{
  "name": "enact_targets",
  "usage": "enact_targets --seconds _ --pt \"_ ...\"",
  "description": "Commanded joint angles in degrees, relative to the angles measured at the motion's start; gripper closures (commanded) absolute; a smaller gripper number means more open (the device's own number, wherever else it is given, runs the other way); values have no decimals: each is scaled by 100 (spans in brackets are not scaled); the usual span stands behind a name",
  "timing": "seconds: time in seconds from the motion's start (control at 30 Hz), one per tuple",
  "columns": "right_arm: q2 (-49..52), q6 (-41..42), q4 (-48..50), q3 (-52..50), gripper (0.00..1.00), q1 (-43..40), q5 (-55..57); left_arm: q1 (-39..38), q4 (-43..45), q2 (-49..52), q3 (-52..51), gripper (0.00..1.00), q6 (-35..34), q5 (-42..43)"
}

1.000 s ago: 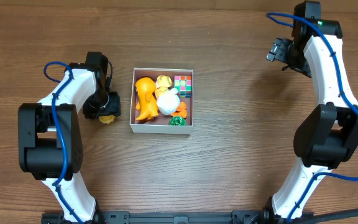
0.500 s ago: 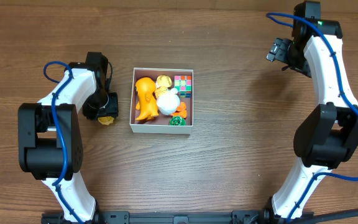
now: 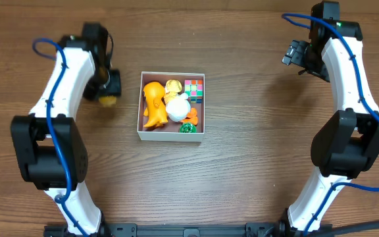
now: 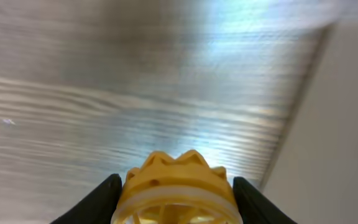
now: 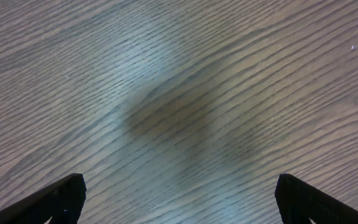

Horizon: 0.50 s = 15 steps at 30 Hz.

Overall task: Pack container
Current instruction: 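Carry the gold coin over the box's back right corner with the left gripper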

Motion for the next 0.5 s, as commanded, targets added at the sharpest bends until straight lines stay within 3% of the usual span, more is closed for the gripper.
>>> enact_targets --seconds 0.0,0.2,0.47 --pt "-35 66 33 0 0 -26 79 -162 -470 24 1158 56 24 59" --pt "-35 66 33 0 0 -26 79 -796 -1005 24 2240 57 24 133" --pt "-35 66 33 0 0 -26 79 -2197 -407 31 2299 55 -107 518"
